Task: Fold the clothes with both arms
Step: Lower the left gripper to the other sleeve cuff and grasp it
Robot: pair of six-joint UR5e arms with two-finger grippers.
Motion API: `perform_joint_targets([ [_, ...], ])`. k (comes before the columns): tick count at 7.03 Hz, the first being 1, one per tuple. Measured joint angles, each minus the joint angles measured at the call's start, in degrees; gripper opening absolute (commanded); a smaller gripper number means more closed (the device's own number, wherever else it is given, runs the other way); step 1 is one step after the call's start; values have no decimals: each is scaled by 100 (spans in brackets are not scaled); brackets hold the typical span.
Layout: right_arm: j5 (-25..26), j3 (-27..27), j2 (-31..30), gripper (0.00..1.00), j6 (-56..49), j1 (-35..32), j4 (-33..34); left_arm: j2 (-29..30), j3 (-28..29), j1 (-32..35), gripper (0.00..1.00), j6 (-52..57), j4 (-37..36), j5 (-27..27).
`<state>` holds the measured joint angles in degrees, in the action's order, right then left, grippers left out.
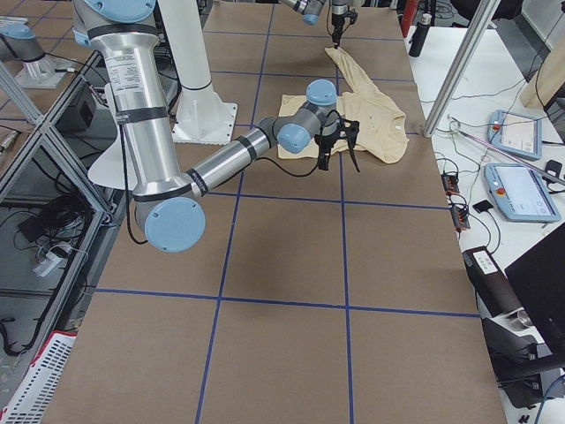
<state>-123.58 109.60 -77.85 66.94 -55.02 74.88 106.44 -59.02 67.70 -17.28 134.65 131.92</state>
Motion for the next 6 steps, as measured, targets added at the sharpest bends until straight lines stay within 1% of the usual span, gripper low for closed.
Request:
perform_joint_targets([
  [1, 0, 0, -5, 99, 2, 0, 0, 0, 3, -6, 22, 0, 0, 0],
  [2, 0, 0, -8, 99, 3, 0, 1, 0, 4, -9, 0, 1, 0, 0],
  [6, 0, 0, -30, 99, 3, 0, 1, 26, -120, -11, 0, -33, -24, 51],
])
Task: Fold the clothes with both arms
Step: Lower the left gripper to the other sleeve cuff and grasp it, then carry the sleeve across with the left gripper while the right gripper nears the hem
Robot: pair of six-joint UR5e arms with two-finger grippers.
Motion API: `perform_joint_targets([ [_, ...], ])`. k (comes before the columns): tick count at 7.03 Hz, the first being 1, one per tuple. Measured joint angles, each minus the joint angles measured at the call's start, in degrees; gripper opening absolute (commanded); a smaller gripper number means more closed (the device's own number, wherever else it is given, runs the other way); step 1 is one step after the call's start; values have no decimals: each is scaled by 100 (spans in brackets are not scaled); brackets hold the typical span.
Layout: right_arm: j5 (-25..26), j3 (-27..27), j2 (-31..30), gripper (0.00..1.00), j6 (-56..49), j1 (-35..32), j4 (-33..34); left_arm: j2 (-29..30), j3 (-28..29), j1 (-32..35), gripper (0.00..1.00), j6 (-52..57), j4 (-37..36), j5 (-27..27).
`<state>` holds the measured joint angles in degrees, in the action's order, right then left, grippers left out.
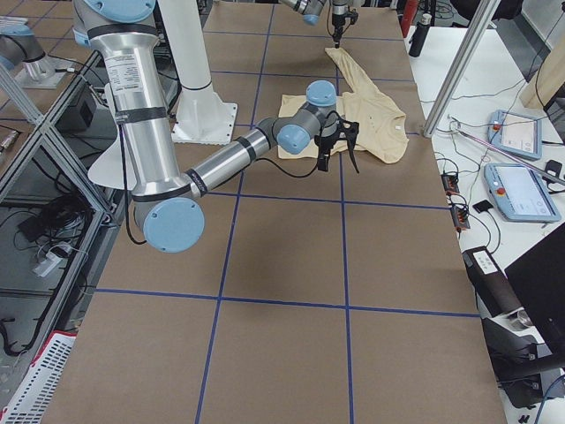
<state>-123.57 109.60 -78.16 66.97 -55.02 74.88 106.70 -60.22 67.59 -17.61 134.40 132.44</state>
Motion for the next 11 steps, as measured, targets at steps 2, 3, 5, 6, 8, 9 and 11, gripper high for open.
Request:
perform_joint_targets([
  [2, -11, 17, -37, 99, -6, -20, -2, 3, -706, 1, 0, -291, -356, 193],
  [3, -33, 48, -110, 99, -10, -29, -16, -1, -1431, 2, 0, -784, -758, 265],
  [5, -70, 79, -323, 99, -203, -89, -54, 203, -3018, -288, 0, -2645, -1653, 283],
  [6, -76, 58, -434, 99, -451, -180, -59, 670, -3434, -601, 0, -4051, -1989, 167],
  [8, -74, -133, -660, 99, -1067, -477, -56, 1571, -3639, -1366, 0, -6276, -2209, -527],
  [9, -67, -285, -739, 99, -1402, -652, -54, 1992, -3562, -1829, 0, -6927, -2222, -944],
  [11, -60, -497, -781, 99, -1779, -909, -55, 3060, -2707, -2531, 0, -7522, -2102, -1516],
])
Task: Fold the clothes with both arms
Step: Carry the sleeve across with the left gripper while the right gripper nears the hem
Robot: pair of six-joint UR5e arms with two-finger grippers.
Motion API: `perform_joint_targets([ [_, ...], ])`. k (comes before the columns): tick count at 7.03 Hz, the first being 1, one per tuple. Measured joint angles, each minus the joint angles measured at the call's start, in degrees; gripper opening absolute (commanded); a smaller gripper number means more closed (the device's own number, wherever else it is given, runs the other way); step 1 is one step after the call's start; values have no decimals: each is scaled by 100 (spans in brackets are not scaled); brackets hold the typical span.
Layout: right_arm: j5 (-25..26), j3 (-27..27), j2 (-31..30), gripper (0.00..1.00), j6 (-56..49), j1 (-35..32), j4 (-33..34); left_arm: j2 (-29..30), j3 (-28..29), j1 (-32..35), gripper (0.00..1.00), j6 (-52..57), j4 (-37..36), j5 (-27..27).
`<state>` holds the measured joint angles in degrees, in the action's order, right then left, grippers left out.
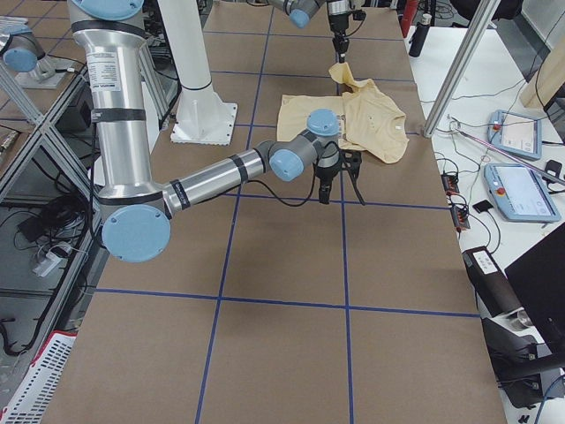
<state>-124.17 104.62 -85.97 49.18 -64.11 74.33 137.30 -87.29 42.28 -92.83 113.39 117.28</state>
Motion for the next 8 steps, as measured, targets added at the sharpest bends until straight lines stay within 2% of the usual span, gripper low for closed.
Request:
perform_joint_targets([
  [2, 1, -53, 24, 99, -36, -48, -2, 1037, 1374, -198, 0, -117, 367, -184],
  [3, 1, -63, 32, 99, -23, -48, -3, 1278, 1797, -219, 5, -128, 564, -343],
  [4, 5, -74, 37, 99, -3, -44, -1, 1434, 2122, -253, 43, -134, 736, -513],
  [5, 5, -114, 67, 100, 14, -38, 1, 1504, 2314, -325, 67, -149, 888, -690],
  [8, -46, -165, 229, 100, 331, 69, -57, 1521, 2426, -458, 67, -196, 1046, -946],
])
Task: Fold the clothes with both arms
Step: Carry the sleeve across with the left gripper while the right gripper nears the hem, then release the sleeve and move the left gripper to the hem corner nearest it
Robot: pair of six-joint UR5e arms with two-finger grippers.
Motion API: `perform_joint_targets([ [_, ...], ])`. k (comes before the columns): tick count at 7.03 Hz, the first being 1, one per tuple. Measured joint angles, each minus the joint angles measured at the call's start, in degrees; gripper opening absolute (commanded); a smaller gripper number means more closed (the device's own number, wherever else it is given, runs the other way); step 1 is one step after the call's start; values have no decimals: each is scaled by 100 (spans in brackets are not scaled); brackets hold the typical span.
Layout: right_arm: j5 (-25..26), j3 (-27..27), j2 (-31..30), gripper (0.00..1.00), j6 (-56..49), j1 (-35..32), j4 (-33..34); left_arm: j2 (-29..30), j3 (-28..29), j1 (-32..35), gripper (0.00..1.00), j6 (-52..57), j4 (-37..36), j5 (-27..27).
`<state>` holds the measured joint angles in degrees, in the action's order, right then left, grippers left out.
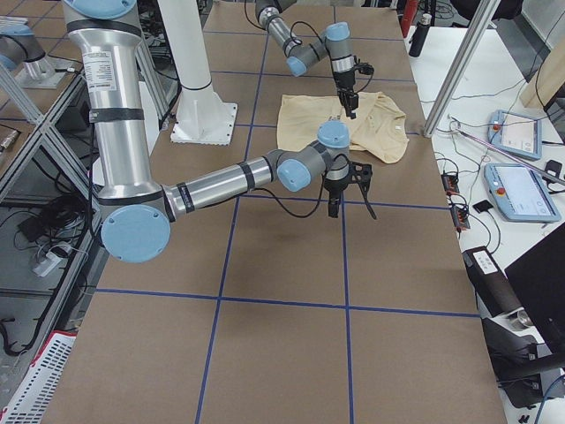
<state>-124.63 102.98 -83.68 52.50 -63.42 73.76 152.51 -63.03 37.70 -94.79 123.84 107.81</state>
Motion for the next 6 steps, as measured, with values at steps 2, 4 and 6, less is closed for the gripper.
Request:
perform_joint_targets([
  [2, 102, 366, 6, 100, 1866, 816, -629, -693, -759, 73, 67, 202, -9, 663],
  [4, 1713, 992, 4, 99, 4293, 2654, -1125, -2056, -2224, 238, 66, 906, -60, 1074],
  [6, 3234, 1148, 27, 98, 5674, 4107, -1180, -2732, -2860, 462, 66, 1472, -66, 1146],
])
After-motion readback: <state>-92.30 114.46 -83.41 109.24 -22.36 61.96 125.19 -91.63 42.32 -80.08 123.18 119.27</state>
